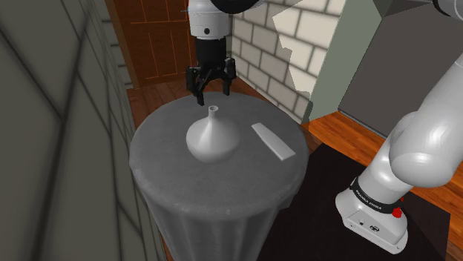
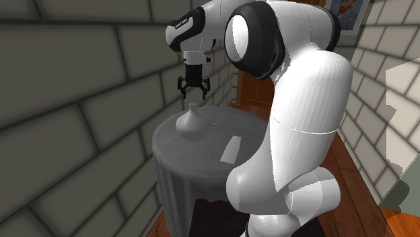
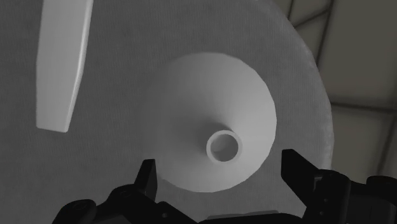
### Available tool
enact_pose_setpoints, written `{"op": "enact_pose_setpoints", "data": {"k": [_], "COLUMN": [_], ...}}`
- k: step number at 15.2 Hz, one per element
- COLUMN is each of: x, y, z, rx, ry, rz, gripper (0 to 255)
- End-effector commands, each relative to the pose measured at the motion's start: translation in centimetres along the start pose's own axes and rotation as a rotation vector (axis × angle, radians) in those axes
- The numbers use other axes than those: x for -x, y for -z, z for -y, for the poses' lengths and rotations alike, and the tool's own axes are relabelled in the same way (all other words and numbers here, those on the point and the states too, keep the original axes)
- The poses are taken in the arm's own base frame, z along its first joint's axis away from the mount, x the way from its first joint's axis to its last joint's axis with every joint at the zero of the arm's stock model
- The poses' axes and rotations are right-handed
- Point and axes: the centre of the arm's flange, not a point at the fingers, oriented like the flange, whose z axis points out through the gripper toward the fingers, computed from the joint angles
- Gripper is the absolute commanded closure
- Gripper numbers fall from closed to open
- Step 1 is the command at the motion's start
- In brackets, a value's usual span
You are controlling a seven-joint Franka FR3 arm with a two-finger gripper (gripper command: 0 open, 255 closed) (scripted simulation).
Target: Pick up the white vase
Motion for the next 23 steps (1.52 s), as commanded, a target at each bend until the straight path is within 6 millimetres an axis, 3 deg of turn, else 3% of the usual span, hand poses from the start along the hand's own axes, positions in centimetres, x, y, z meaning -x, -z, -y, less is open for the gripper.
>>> {"op": "enact_pose_setpoints", "data": {"k": [1,9,10,19,23], "x": [-0.5,-0.8,-0.8,-0.8,-0.6], "y": [-0.8,-4.2,-4.2,-4.2,-2.1], "z": [0.8,0.8,0.8,0.8,0.8], "rx": [0.002,0.002,0.002,0.002,0.002], "ry": [-0.002,-0.002,-0.002,-0.002,-0.002], "rz": [0.003,0.003,0.003,0.003,0.003], "gripper": [0,0,255,255,255]}}
